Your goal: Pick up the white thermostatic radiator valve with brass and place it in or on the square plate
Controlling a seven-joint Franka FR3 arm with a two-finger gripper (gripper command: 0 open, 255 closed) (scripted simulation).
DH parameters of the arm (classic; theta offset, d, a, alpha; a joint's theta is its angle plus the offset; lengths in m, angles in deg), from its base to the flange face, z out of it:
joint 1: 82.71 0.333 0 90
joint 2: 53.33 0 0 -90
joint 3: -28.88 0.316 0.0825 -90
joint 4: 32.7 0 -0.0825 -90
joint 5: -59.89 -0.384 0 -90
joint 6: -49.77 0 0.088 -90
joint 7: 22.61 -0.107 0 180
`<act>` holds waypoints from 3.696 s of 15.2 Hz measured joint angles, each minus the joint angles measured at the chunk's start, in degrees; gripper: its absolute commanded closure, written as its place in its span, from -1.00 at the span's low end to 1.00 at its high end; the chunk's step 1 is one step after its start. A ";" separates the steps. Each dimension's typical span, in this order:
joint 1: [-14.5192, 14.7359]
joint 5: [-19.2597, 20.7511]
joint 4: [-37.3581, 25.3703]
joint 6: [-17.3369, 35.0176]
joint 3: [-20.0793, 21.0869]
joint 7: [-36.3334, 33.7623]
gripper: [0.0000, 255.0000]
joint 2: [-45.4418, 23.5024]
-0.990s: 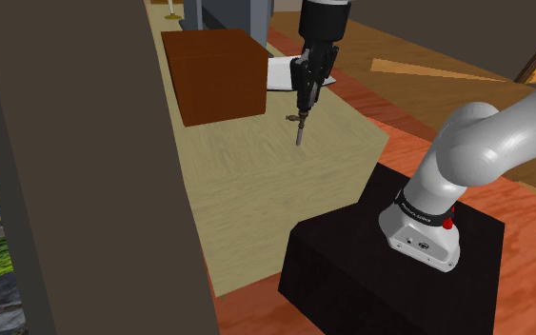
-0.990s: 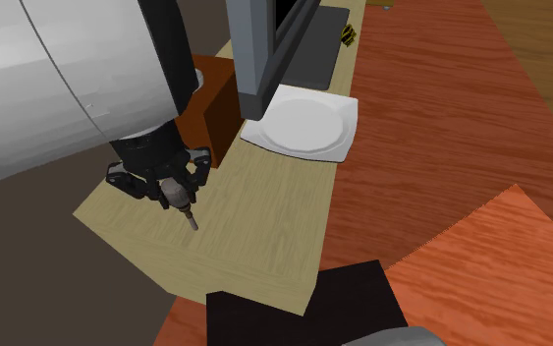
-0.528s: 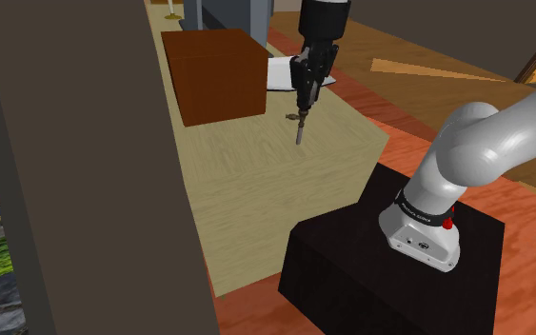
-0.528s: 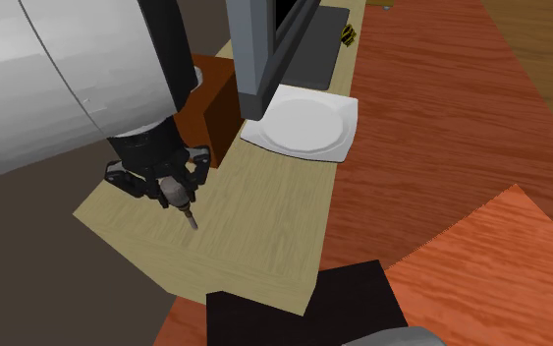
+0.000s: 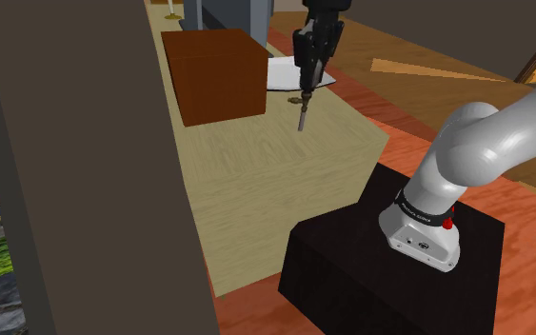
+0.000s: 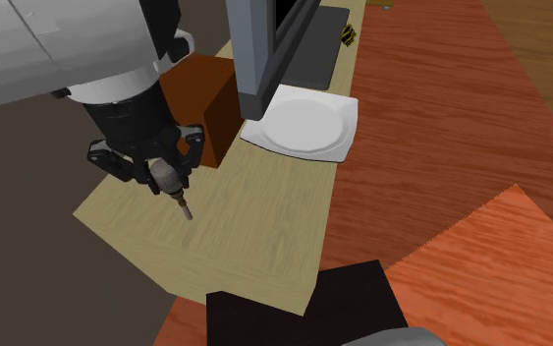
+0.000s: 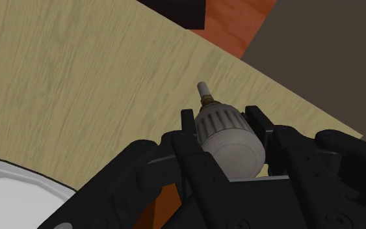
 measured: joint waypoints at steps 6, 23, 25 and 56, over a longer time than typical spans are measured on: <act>-0.42 0.72 -5.52 -4.25 -0.61 -0.36 1.00 -1.29; -6.09 8.83 -19.12 -6.78 -11.08 12.95 1.00 -14.06; -6.84 9.69 -21.54 -6.87 -12.29 14.72 1.00 -16.50; -13.47 13.26 -36.53 0.38 -21.25 30.09 1.00 -39.15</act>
